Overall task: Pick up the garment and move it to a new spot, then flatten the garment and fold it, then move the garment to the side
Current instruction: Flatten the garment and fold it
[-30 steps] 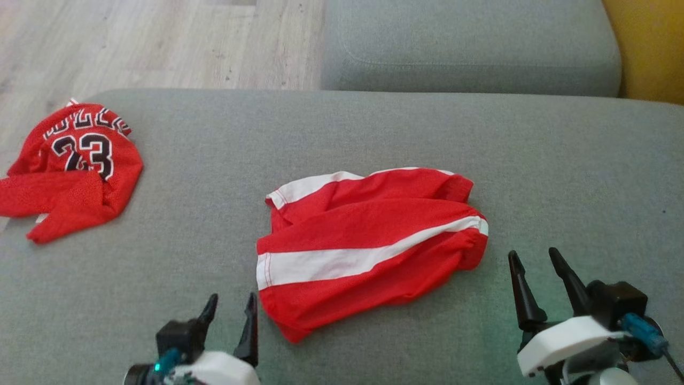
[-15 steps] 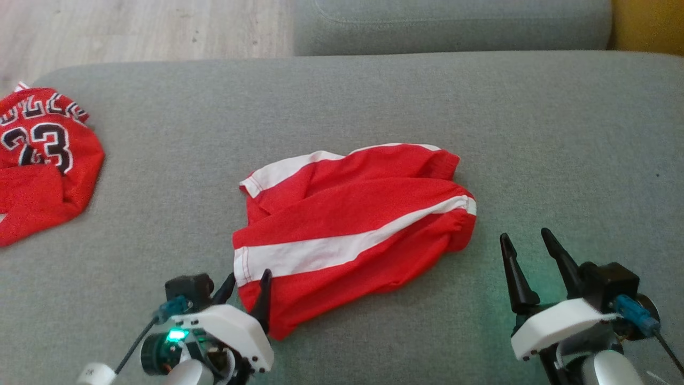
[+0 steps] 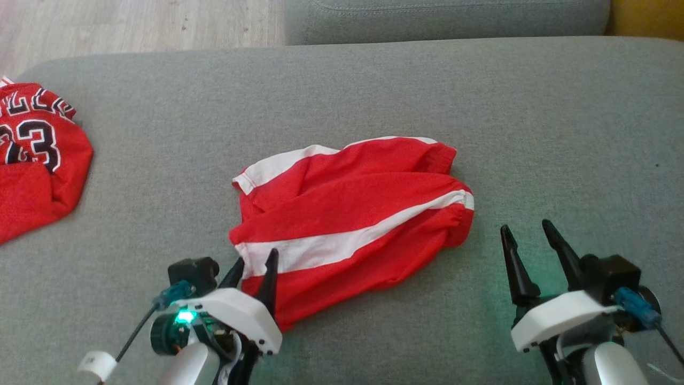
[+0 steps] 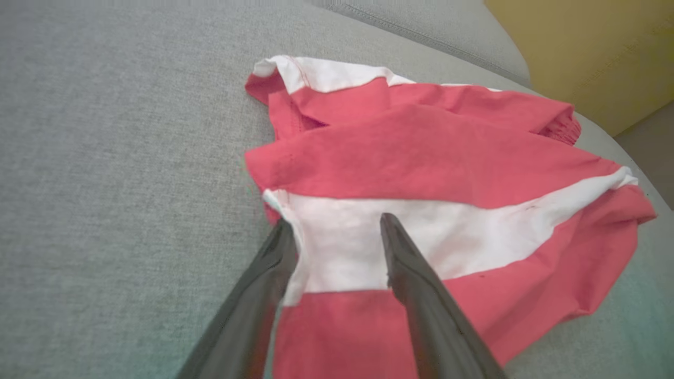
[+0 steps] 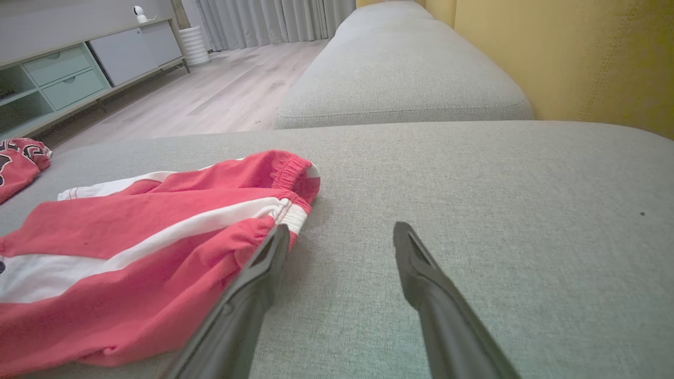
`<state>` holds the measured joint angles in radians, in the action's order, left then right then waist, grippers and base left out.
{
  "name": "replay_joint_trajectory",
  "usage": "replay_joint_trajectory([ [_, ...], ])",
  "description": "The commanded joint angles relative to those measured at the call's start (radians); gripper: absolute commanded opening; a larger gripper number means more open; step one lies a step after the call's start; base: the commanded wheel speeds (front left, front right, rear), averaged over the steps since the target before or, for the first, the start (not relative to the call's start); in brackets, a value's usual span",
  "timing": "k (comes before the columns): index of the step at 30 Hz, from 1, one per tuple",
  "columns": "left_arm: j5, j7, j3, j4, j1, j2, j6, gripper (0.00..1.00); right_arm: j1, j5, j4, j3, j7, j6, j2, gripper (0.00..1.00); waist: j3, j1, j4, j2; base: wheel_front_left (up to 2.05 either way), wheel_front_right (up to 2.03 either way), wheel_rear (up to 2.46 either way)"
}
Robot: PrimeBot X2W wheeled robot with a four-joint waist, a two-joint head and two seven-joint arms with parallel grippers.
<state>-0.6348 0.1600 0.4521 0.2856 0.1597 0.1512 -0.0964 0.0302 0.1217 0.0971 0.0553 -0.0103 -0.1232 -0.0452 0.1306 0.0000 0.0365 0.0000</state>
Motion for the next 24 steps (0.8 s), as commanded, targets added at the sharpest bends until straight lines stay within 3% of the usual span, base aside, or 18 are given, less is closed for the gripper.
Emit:
replay_joint_trajectory([
  [1,-0.003,-0.008,-0.034,-0.037,0.048,0.005,0.000,0.73,-0.046,-0.011,-0.032,0.020,0.005,-0.008,-0.005,1.00,0.002,0.0000,0.001,0.0000,0.00,0.00,0.00],
  [3,-0.004,-0.003,-0.036,-0.032,0.048,0.006,-0.010,0.50,-0.051,-0.011,-0.030,0.022,0.005,-0.008,-0.005,1.00,0.004,0.0000,0.001,0.0000,0.00,0.00,0.00],
  [8,-0.009,0.002,-0.040,-0.005,0.056,0.009,-0.016,0.21,-0.070,-0.011,-0.027,0.026,0.003,-0.008,-0.005,1.00,0.011,0.0000,-0.002,0.0000,0.00,0.00,0.00],
  [10,-0.009,-0.004,-0.042,0.002,0.060,0.008,-0.018,0.00,-0.080,-0.012,-0.025,0.025,0.001,-0.008,-0.005,1.00,0.014,0.0000,-0.004,0.0000,0.00,0.00,0.00],
  [16,-0.011,-0.038,-0.053,-0.003,0.067,0.006,-0.018,0.00,-0.118,-0.001,0.007,0.019,-0.046,-0.008,-0.005,1.00,0.022,0.0000,-0.002,0.0000,0.00,0.00,0.00],
  [24,-0.009,-0.066,-0.059,-0.064,0.038,0.013,-0.032,0.00,-0.210,0.170,0.045,0.056,-0.242,-0.008,-0.013,1.00,0.031,0.0000,0.023,0.0000,0.00,0.00,0.00],
])
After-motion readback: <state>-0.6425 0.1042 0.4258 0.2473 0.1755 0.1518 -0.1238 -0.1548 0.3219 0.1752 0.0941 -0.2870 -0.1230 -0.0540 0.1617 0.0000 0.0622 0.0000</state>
